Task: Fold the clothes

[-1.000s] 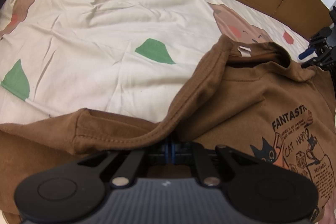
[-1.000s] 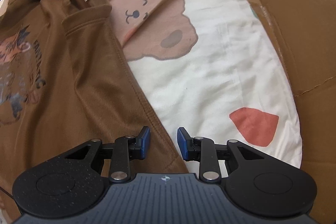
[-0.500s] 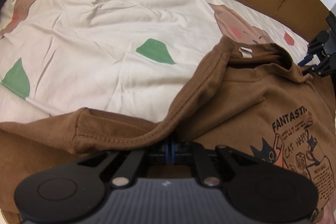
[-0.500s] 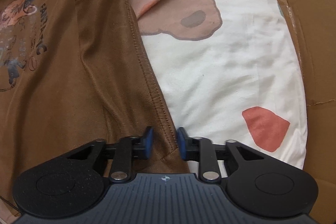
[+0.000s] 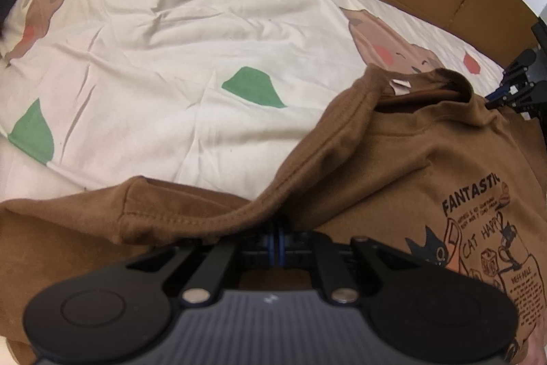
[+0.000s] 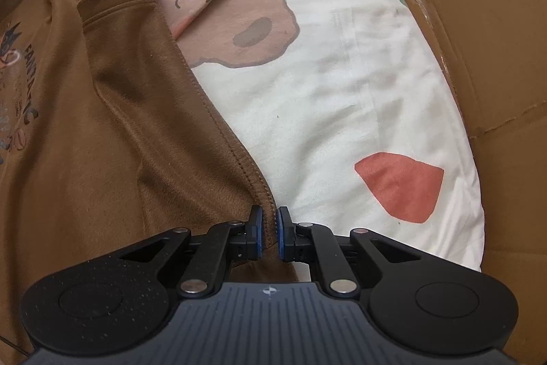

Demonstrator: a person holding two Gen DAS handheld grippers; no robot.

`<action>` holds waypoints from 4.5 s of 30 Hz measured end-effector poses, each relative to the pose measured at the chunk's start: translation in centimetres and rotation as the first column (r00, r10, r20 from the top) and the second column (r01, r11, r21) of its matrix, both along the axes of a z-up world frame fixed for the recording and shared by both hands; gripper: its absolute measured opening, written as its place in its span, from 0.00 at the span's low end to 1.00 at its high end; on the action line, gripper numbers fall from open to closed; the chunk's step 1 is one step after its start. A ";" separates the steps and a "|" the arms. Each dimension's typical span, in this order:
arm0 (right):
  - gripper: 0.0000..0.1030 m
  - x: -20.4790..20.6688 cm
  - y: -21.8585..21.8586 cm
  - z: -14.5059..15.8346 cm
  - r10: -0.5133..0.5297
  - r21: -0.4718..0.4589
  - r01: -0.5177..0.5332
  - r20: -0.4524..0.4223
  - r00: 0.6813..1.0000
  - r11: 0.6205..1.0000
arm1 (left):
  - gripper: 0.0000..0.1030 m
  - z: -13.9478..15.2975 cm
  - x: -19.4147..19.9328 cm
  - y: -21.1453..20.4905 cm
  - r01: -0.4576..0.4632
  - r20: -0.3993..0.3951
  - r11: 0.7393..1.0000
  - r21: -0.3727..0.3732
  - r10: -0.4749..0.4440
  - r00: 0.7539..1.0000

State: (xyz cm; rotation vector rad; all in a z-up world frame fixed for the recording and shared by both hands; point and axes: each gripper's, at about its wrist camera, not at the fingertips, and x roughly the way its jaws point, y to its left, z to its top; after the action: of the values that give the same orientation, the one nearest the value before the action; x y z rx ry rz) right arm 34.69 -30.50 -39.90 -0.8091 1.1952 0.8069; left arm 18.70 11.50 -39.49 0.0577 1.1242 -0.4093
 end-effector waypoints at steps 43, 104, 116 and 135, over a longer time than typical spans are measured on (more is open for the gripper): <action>0.09 -1.2 0.0 -0.3 -0.008 0.031 0.007 0.037 0.999 1.000 | 0.39 5.2 7.3 2.9 0.531 -0.063 0.816 0.231 -0.532 0.845; 0.07 0.0 0.0 -0.7 0.010 0.019 -0.010 0.028 1.000 1.000 | 0.04 4.7 10.3 1.1 0.699 -0.181 0.649 0.300 -0.680 0.710; 0.05 -0.7 -0.3 1.2 -0.012 0.004 0.011 0.139 0.990 1.000 | 0.04 5.1 12.0 4.8 0.530 -0.097 0.784 0.323 -0.530 0.842; 0.01 4.4 2.8 1.6 -0.158 -0.016 0.176 0.373 0.914 0.984 | 0.04 3.6 15.2 5.5 0.274 0.004 0.824 0.496 -0.318 0.948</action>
State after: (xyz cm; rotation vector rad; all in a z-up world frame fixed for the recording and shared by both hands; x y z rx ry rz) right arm 39.07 -27.69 -38.33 -0.8437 0.9315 0.4582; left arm 33.91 16.97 -35.93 0.7042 1.1122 -0.3830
